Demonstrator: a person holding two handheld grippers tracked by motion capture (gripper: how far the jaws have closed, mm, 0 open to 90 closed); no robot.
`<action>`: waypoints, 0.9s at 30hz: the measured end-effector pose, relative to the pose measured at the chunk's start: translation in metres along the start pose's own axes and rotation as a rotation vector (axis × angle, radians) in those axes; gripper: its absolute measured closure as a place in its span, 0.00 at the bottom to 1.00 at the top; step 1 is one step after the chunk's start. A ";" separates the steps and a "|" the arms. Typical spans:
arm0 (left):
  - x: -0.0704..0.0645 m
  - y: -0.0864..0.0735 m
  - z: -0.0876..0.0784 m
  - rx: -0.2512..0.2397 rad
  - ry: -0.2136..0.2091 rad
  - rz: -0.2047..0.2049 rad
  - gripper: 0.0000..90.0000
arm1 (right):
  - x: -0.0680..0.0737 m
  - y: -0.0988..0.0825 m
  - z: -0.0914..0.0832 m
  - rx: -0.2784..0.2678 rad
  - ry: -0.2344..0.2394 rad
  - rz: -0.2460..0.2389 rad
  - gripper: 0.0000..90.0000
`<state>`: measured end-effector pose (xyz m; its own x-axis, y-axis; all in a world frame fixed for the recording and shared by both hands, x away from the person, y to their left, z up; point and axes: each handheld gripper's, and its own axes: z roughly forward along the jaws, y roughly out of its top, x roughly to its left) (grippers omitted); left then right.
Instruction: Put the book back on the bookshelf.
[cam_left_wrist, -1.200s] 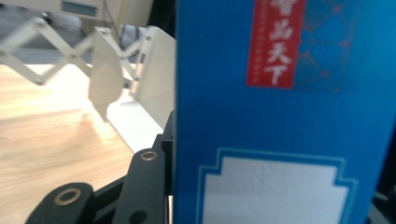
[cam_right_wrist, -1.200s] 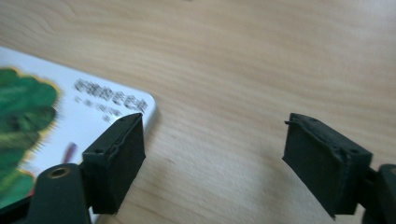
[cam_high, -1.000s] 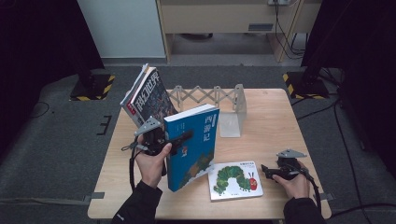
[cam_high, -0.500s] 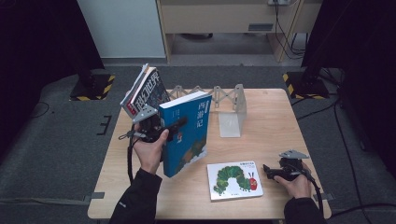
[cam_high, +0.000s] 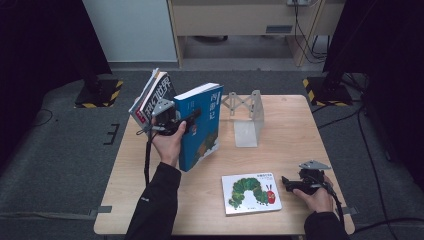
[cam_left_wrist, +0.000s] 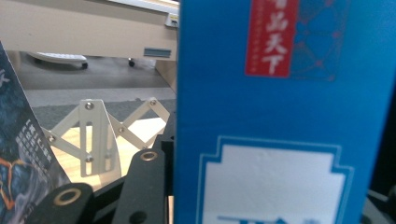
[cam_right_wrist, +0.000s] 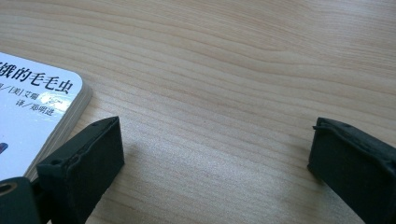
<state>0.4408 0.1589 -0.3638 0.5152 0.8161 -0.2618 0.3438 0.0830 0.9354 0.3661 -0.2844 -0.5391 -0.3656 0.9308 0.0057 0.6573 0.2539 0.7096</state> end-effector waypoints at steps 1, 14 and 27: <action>0.001 0.000 0.003 -0.003 0.005 -0.005 0.67 | 0.000 0.000 0.000 0.000 0.000 0.001 0.04; 0.011 -0.006 0.041 -0.060 0.077 -0.038 0.67 | 0.000 0.000 0.000 0.000 0.000 0.000 0.04; 0.009 -0.016 0.073 -0.055 0.099 -0.025 0.66 | 0.000 0.000 0.000 -0.001 -0.002 0.000 0.04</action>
<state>0.4974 0.1234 -0.3983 0.4263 0.8656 -0.2626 0.3108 0.1325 0.9412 0.3660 -0.2841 -0.5392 -0.3643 0.9313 0.0049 0.6568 0.2532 0.7103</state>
